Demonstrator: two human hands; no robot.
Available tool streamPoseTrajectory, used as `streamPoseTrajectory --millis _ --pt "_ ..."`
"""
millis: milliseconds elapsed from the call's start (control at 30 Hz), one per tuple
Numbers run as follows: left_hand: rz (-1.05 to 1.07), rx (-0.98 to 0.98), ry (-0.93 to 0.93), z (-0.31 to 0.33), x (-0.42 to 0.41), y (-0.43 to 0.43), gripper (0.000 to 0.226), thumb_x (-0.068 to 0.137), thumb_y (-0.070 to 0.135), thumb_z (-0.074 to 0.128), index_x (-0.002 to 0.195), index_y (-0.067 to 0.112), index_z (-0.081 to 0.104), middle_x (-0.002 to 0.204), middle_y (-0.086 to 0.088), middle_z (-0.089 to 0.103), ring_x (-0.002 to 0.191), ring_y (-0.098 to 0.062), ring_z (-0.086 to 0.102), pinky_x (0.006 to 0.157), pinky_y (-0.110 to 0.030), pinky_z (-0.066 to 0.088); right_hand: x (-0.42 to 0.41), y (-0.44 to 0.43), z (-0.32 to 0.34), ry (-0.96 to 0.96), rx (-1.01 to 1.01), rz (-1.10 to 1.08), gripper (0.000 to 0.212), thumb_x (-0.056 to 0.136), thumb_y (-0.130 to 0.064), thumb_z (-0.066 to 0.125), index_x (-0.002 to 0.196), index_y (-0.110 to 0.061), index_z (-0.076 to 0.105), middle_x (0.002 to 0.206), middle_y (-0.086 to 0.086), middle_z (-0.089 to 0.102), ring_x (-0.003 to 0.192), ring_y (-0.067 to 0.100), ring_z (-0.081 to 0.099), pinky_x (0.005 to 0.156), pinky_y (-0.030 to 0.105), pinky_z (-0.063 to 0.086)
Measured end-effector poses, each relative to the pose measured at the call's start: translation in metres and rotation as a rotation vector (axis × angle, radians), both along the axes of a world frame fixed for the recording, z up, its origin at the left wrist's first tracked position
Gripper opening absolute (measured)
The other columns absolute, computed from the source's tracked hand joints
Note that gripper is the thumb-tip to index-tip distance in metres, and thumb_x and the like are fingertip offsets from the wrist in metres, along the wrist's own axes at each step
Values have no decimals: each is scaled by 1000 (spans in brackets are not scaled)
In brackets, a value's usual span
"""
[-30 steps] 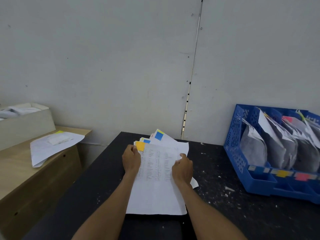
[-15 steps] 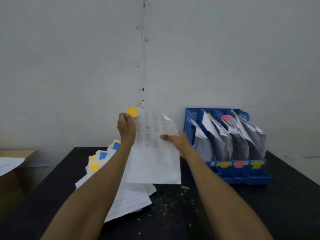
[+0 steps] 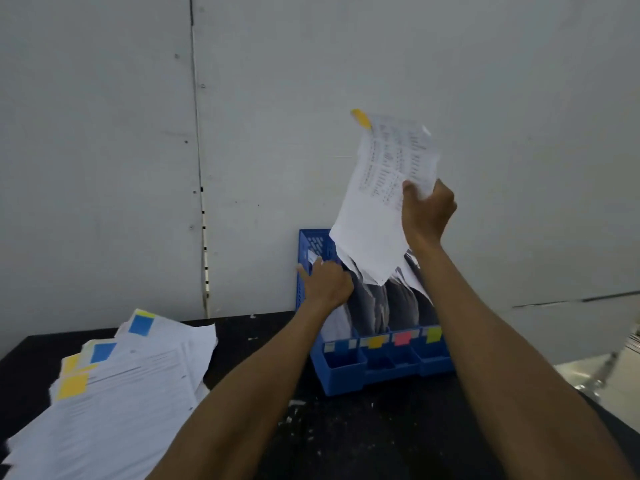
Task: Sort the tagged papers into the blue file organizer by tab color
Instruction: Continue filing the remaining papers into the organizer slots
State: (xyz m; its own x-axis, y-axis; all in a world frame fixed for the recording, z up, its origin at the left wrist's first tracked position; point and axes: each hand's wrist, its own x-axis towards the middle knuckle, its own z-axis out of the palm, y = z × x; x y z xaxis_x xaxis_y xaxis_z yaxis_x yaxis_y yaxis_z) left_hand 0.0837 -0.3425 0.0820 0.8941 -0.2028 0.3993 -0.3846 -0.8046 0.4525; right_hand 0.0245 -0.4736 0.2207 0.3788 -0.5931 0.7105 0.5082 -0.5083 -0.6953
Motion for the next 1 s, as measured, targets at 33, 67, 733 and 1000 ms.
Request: streamPoseTrajectory --millis 33,67,733,1000 --pt "-25 37 25 1 0 -8 28 96 22 38 74 14 52 121 -6 60 142 -29 27 113 -66 2 0 -2 1 -30 -23 -27 15 85 -12 58 96 -5 68 84 -2 65 72 15 61 51 4 41" --pt "-51 84 4 2 0 -15 27 96 24 37 85 14 59 130 -6 57 145 -29 20 112 -67 -3 1 -5 1 -58 -52 -58 15 86 -12 58 94 -4 67 84 0 66 71 15 60 50 3 39" --pt "-222 53 -414 -24 34 -44 31 89 30 50 113 19 66 117 -6 67 115 -29 56 97 -66 38 54 1 -70 -107 -476 -198 26 95 -19 55 115 -5 64 105 10 71 87 26 70 76 29 55" --pt "-95 -529 -433 -24 40 -10 29 81 -5 59 52 0 57 53 -8 60 47 -21 56 46 -40 49 50 3 -78 -67 -759 -322 31 84 -11 70 114 -5 65 95 12 71 73 28 70 59 30 56"
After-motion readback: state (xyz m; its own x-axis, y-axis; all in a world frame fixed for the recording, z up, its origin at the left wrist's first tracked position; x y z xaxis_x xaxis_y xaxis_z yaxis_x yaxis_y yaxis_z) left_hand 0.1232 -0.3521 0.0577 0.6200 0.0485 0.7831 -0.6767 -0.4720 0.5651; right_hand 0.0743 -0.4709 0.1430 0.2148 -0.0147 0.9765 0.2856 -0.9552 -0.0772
